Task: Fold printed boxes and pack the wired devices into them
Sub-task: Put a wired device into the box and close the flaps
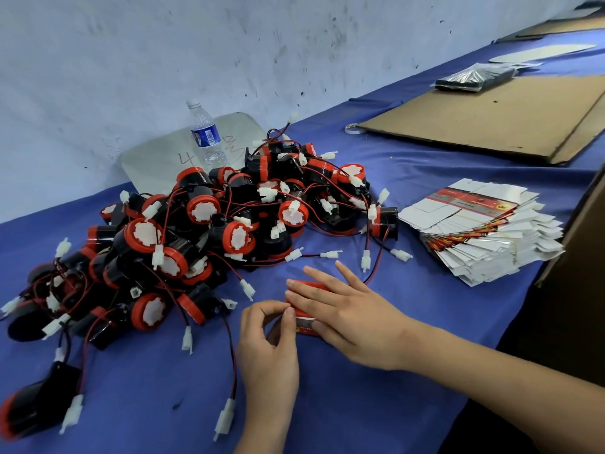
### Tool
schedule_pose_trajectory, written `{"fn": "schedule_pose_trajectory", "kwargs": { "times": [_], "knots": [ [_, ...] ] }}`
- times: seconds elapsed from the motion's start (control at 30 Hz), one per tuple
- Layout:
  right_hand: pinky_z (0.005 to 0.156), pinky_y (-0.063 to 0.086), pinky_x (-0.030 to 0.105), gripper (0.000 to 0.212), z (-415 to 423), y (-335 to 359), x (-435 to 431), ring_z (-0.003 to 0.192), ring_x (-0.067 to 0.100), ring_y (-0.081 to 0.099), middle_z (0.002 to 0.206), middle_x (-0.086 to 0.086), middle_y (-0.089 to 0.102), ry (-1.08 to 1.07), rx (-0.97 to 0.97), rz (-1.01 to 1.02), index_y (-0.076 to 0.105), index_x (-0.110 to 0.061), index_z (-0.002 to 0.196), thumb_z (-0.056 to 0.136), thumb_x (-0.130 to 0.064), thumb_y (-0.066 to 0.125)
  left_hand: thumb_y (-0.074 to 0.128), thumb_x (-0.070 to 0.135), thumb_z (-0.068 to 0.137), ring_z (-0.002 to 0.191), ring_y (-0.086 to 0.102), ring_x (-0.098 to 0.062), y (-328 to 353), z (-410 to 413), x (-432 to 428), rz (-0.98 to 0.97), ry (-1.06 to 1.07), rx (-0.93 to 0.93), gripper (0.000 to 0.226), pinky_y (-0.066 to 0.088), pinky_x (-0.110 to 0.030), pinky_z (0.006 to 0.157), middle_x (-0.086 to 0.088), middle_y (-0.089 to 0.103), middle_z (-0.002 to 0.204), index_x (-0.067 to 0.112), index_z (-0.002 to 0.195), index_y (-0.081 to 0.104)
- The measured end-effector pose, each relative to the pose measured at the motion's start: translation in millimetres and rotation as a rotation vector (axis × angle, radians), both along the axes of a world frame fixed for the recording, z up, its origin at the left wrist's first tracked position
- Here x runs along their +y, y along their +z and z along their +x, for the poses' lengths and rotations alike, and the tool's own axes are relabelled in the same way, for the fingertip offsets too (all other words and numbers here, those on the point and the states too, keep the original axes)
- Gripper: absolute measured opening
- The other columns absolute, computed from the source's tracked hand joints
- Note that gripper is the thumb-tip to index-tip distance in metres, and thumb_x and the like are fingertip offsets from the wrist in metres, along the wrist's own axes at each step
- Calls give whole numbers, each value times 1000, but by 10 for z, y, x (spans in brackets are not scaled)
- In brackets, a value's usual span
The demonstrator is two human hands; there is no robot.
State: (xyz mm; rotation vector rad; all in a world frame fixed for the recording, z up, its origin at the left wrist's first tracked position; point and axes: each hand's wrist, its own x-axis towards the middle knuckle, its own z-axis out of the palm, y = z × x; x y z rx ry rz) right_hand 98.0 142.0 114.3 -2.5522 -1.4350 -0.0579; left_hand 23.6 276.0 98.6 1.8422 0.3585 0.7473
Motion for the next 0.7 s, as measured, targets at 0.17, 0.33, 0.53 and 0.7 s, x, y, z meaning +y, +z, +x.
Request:
{"fn": "schedule_pose_trajectory", "kwargs": {
  "times": [0.17,0.33,0.53,0.7],
  "knots": [
    [118,-13,49,66,-6,74,-34,145,13,-23,159,-14,-19,20,-49,-207,-12,-29,153,103,-33,32,59,0,91,90,59,3,-3,23,5,-48,-29,29,12,42,-3,73,-5,62,100,10,85,61],
    [118,7,50,78,54,166,-6,147,19,-19,158,-11,-23,73,-7,-333,-16,-27,151,99,-27,42,58,-4,91,98,61,-5,-38,43,44,-110,-85,28,16,45,-7,75,-5,61,109,10,81,58],
    [100,41,22,48,163,289,-181,123,-2,49,138,-12,53,60,331,328,50,-22,138,93,-33,59,62,1,82,130,40,3,-82,-67,46,156,-308,-25,55,38,-11,99,25,40,138,34,125,51],
    [86,50,26,29,128,317,-310,99,16,64,107,1,67,4,724,699,65,-15,114,89,-27,60,77,30,79,123,37,12,-11,-88,52,320,-246,-35,66,30,-2,95,40,33,128,43,131,39]
  ]
}}
